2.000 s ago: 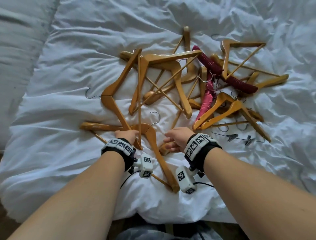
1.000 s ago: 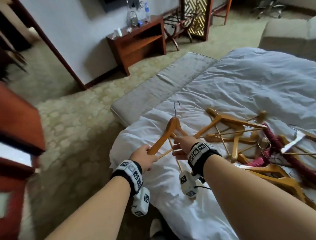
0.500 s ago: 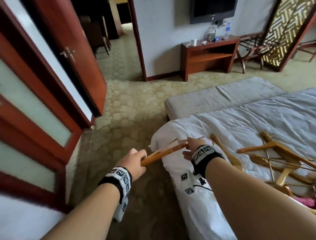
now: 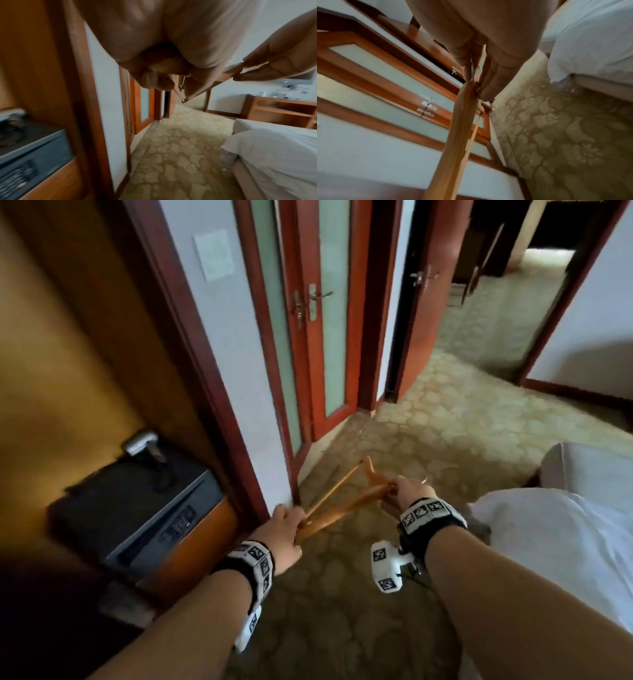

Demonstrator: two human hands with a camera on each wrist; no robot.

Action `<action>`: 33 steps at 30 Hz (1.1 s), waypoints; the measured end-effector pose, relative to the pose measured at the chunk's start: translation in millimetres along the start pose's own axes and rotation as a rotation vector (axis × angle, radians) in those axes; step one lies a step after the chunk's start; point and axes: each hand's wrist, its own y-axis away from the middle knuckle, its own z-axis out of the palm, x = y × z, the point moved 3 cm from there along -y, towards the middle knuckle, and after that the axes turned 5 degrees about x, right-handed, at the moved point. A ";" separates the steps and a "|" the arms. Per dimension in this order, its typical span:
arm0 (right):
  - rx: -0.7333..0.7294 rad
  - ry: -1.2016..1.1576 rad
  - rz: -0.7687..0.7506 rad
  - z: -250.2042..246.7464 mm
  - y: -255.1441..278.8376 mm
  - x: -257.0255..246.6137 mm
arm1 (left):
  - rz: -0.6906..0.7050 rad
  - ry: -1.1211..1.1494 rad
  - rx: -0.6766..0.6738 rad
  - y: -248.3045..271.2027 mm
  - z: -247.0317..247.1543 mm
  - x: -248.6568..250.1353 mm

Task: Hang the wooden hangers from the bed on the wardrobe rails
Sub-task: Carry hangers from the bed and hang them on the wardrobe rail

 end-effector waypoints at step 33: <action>-1.007 -0.022 -0.489 200.4 100.9 -240.3 | -0.628 1.110 0.599 42.1 -83.6 -91.9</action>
